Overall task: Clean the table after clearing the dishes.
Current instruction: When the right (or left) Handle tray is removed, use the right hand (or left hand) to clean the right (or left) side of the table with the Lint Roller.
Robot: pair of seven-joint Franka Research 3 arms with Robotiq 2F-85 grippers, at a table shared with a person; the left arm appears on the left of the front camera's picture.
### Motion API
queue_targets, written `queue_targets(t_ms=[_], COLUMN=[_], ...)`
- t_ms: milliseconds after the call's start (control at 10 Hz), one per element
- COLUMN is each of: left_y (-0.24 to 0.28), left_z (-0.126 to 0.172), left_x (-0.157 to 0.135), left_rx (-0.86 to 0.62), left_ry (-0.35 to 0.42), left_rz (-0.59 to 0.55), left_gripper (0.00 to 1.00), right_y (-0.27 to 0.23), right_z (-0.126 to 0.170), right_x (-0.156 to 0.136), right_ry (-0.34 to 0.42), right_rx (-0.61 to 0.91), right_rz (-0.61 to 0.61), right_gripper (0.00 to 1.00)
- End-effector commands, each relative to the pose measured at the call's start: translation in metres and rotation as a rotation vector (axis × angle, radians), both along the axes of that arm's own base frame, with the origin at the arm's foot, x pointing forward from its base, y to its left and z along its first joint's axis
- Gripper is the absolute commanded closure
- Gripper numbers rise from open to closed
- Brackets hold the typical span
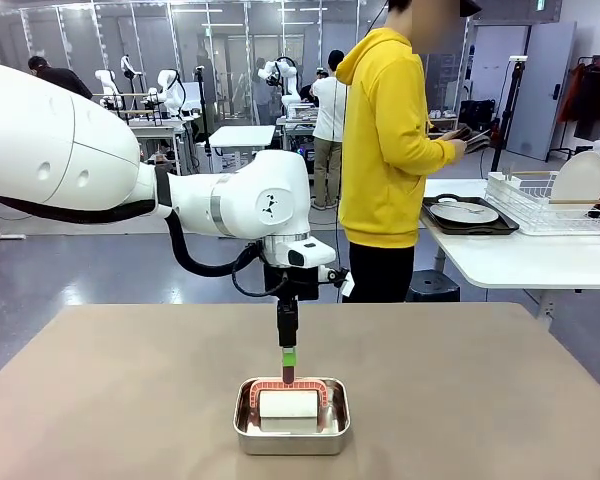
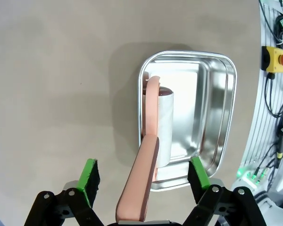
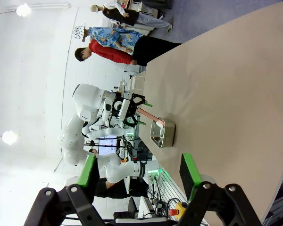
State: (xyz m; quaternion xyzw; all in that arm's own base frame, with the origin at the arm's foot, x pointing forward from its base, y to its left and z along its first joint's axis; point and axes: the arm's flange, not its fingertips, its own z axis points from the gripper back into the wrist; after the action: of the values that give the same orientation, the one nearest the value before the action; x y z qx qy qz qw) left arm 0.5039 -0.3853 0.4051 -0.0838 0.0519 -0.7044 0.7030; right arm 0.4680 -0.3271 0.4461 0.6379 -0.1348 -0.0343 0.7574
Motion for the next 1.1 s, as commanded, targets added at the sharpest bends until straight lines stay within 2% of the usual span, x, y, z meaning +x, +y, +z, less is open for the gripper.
queue_targets(t_ms=[0, 700, 900, 1000], left_y=[-0.001, -0.003, -0.003, -0.001], left_z=[-0.002, 0.009, 0.017, 0.024], left_x=[-0.005, -0.006, -0.008, -0.007], left_rx=[0.043, 0.037, 0.04, 0.043], left_ry=[0.0, 0.0, -0.007, -0.005], left_rz=[0.007, 0.026, 0.036, 0.055], left_gripper=[0.23, 0.86, 1.0, 1.0], right_y=[0.006, 0.006, 0.006, 0.006], right_z=[0.003, 0.003, 0.003, 0.003], right_x=[-0.005, -0.005, -0.005, -0.005], right_ry=[-0.004, -0.004, -0.004, -0.004], right_rx=[0.013, 0.013, 0.013, 0.013], right_rz=[-0.005, -0.005, -0.005, -0.005], right_gripper=[0.13, 0.13, 0.13, 0.13])
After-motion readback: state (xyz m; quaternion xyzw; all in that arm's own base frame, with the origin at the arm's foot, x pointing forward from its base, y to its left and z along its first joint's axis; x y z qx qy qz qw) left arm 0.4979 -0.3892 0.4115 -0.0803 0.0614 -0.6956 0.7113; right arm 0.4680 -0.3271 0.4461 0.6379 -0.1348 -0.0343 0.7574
